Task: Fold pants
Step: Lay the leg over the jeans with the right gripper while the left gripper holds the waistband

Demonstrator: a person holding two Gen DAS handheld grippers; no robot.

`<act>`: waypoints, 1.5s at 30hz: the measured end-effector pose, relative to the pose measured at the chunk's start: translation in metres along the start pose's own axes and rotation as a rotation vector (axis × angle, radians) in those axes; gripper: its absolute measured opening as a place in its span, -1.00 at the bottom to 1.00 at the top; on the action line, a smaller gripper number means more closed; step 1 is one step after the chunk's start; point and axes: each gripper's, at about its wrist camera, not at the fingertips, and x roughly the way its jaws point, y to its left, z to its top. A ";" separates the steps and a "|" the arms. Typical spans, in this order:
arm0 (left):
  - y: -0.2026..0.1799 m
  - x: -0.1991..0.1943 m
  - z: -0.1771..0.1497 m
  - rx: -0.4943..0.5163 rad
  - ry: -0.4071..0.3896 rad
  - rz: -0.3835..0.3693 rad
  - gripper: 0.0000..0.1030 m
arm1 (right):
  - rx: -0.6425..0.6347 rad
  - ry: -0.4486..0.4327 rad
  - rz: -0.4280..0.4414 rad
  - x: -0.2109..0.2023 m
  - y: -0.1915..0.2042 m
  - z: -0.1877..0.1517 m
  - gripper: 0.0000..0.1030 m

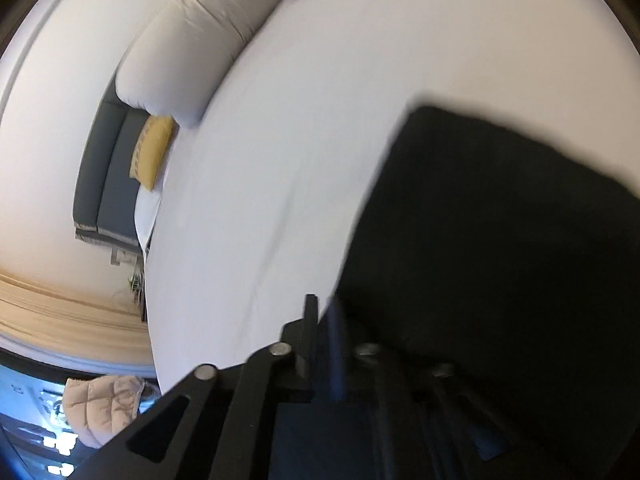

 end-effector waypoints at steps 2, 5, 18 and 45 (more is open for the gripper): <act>0.000 0.000 -0.001 -0.004 -0.005 0.001 -0.86 | -0.041 0.047 0.086 -0.007 0.018 -0.016 -0.65; 0.000 0.000 -0.001 0.001 -0.006 0.008 -0.86 | -0.125 0.255 0.254 0.009 0.053 -0.069 -0.65; 0.002 -0.002 -0.005 -0.016 -0.022 -0.018 -0.86 | -0.180 0.277 0.068 0.064 0.083 -0.139 -0.62; 0.019 -0.005 -0.017 -0.031 -0.065 -0.062 -0.86 | -0.213 0.480 0.269 0.127 0.165 -0.216 0.12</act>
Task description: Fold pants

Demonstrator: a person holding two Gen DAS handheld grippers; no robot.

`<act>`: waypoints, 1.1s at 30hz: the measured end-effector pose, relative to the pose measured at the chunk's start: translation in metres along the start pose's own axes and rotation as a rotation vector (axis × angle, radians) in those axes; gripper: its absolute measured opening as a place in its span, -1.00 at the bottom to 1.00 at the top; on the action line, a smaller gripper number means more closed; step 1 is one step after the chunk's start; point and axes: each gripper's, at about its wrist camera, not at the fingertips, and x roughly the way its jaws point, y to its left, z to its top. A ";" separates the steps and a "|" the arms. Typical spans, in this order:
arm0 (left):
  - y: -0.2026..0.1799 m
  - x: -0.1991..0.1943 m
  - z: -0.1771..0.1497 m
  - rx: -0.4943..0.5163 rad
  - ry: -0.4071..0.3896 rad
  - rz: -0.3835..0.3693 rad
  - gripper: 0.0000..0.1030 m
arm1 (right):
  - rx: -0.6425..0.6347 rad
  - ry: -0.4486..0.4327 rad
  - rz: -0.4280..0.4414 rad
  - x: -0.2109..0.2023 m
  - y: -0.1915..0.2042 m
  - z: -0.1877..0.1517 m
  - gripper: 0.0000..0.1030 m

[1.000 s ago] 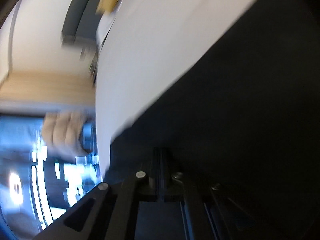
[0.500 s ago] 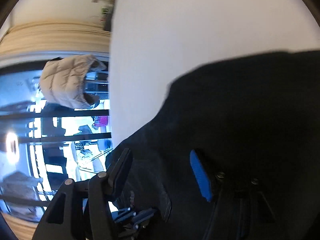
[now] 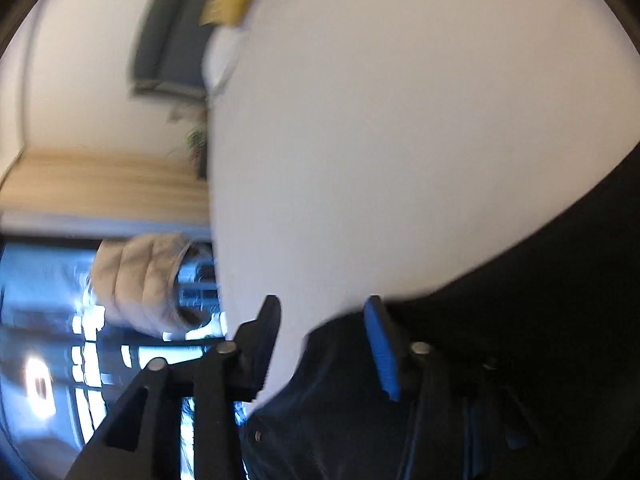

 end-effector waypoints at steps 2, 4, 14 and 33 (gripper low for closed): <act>-0.002 0.000 0.000 0.001 0.000 0.005 -0.86 | -0.042 0.093 0.085 0.009 0.014 -0.028 0.32; -0.005 0.000 0.000 0.009 0.004 0.015 -0.86 | -0.075 0.163 0.072 0.021 0.012 -0.052 0.31; -0.016 0.005 0.004 0.019 0.018 0.044 -0.86 | 0.185 -0.111 0.112 -0.116 -0.127 -0.008 -0.69; -0.036 0.016 0.005 0.038 0.015 0.123 -0.86 | 0.169 -0.674 0.082 -0.356 -0.166 -0.047 0.60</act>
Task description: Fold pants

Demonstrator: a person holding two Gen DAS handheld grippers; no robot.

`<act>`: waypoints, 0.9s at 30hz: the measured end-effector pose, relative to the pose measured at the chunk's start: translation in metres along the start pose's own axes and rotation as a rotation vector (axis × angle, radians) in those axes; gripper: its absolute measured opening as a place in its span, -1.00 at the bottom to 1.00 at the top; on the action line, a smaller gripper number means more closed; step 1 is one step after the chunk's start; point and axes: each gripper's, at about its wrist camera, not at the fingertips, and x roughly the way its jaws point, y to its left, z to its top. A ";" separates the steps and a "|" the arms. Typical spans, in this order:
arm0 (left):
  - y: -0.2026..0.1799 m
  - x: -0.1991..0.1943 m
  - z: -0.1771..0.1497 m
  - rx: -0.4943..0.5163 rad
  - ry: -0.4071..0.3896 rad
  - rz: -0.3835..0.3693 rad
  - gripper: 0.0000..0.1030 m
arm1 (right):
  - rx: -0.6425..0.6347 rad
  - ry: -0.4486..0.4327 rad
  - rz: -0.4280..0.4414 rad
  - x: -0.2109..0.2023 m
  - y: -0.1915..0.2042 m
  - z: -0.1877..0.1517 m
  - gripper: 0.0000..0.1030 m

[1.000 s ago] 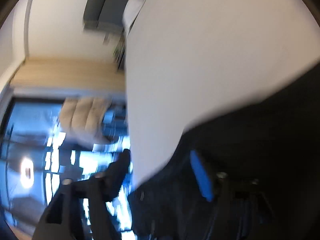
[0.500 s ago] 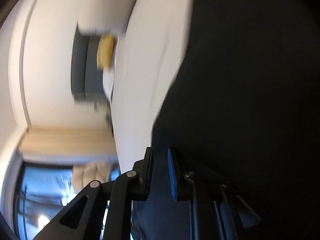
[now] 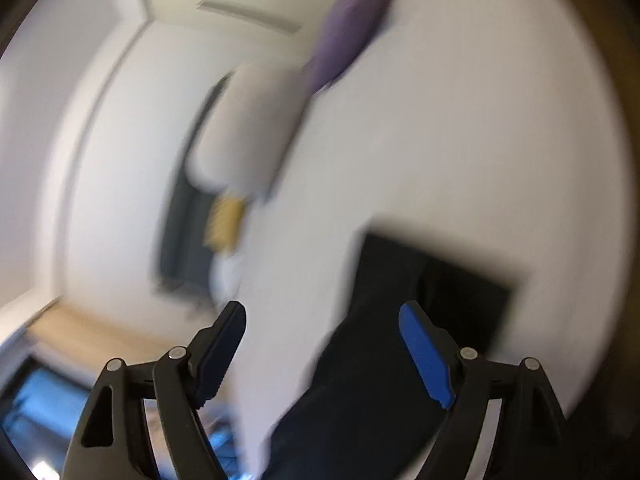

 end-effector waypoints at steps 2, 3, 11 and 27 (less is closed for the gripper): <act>-0.001 0.000 0.000 -0.019 -0.002 0.003 -0.86 | -0.031 0.153 0.074 0.030 0.018 -0.028 0.60; -0.001 -0.001 0.000 -0.028 -0.002 0.005 -0.86 | -0.037 0.207 0.085 0.044 0.021 -0.043 0.60; -0.008 -0.005 -0.001 -0.013 -0.002 0.044 -0.85 | 0.008 0.195 -0.149 0.035 -0.043 -0.047 -0.08; -0.021 -0.021 0.005 -0.022 -0.050 0.062 -0.85 | -0.088 0.220 -0.030 -0.002 -0.002 -0.067 0.59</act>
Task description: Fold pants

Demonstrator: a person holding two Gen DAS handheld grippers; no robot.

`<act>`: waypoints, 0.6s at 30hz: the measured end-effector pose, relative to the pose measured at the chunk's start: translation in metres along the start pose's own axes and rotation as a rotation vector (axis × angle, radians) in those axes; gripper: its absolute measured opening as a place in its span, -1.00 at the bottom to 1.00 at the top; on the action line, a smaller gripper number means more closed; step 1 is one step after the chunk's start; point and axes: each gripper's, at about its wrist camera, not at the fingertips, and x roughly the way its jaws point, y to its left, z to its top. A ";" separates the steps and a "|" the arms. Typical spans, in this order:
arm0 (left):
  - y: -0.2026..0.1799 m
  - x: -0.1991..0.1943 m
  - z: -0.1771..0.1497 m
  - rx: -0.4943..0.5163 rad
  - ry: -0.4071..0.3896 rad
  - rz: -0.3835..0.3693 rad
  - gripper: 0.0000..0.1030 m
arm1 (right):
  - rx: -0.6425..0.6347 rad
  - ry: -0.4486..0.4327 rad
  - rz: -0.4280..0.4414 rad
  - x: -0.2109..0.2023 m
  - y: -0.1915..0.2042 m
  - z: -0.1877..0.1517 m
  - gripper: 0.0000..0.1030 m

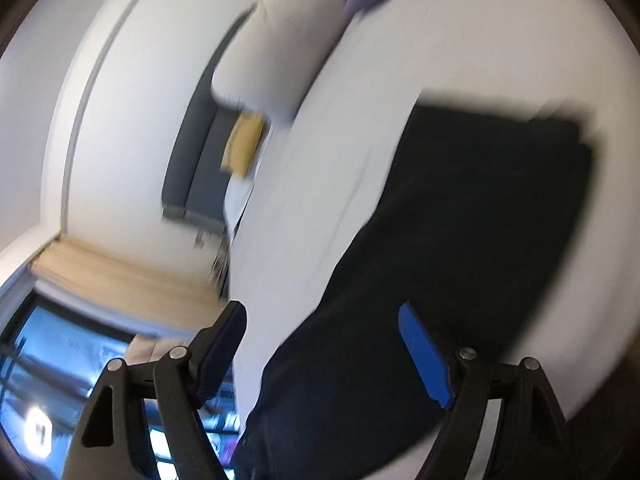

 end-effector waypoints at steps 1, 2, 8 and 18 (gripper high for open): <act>-0.005 -0.005 0.003 0.008 -0.020 -0.010 -0.85 | 0.004 0.035 0.000 0.012 0.001 -0.009 0.58; -0.009 -0.008 0.006 0.012 -0.030 -0.025 -0.85 | 0.005 0.069 -0.007 0.027 0.001 -0.012 0.56; -0.062 0.028 0.047 0.116 -0.001 -0.150 -0.85 | 0.067 0.084 -0.130 0.014 -0.032 -0.013 -0.57; -0.036 0.085 0.068 0.080 0.081 -0.166 -0.85 | 0.105 -0.132 -0.254 -0.073 -0.107 0.065 -1.00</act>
